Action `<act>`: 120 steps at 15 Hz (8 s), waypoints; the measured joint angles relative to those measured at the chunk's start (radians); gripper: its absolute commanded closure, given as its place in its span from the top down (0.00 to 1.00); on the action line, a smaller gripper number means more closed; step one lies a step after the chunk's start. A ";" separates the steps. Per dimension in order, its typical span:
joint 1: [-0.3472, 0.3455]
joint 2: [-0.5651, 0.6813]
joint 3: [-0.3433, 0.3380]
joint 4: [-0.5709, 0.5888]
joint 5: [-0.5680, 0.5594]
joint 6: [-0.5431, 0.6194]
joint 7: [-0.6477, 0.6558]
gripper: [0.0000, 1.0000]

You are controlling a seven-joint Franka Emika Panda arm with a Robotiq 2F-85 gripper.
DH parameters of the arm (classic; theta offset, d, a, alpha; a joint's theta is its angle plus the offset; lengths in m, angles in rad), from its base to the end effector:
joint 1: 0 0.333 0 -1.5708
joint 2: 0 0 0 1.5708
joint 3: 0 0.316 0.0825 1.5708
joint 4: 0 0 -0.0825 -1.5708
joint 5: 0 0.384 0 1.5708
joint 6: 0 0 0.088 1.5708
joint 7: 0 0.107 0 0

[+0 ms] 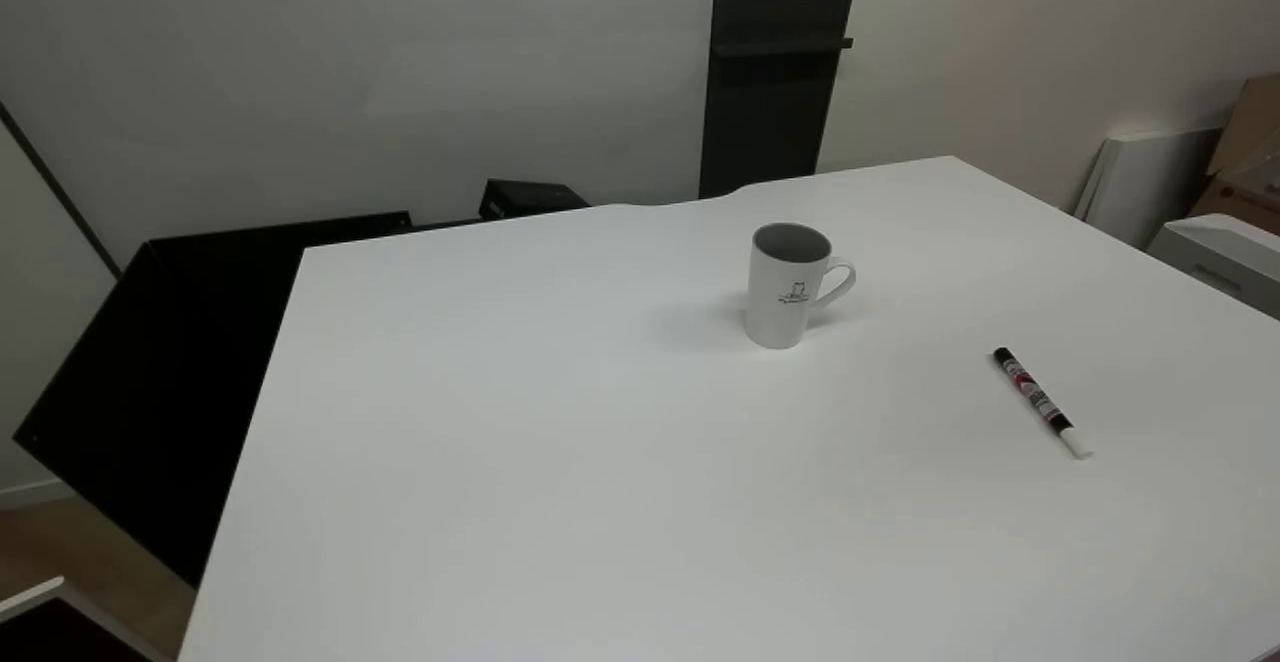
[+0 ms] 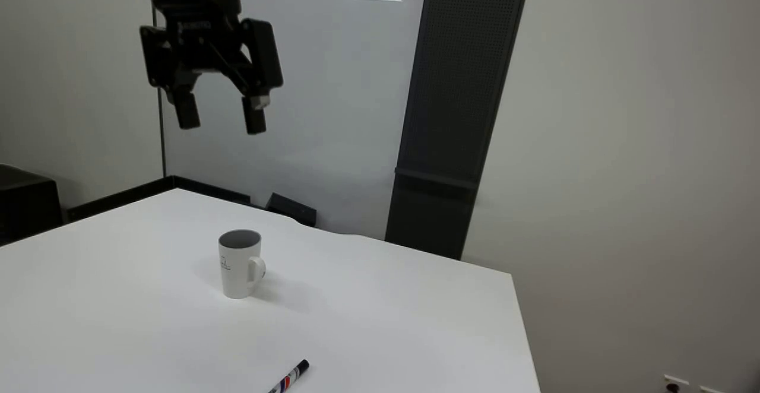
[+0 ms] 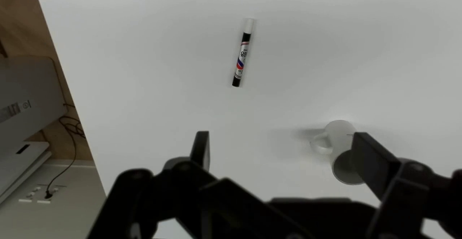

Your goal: Put the pen in the mug

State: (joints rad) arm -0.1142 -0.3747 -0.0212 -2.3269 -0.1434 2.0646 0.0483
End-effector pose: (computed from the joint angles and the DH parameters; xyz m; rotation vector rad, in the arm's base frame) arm 0.4427 -0.0685 0.4949 3.0049 -0.1831 0.1614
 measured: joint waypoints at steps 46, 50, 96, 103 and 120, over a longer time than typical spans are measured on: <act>-0.033 0.602 -0.109 -0.144 0.123 0.555 0.067 1.00; -0.036 0.657 -0.110 -0.142 0.163 0.613 0.044 1.00; 0.053 0.919 -0.206 -0.023 0.222 0.778 0.066 0.07; 0.097 0.880 -0.224 0.135 0.221 0.435 0.174 0.07; -0.116 0.938 -0.183 0.778 0.577 -0.690 0.345 0.07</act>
State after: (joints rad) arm -0.2298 0.5637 -0.2047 -1.5485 0.4332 1.3747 0.3931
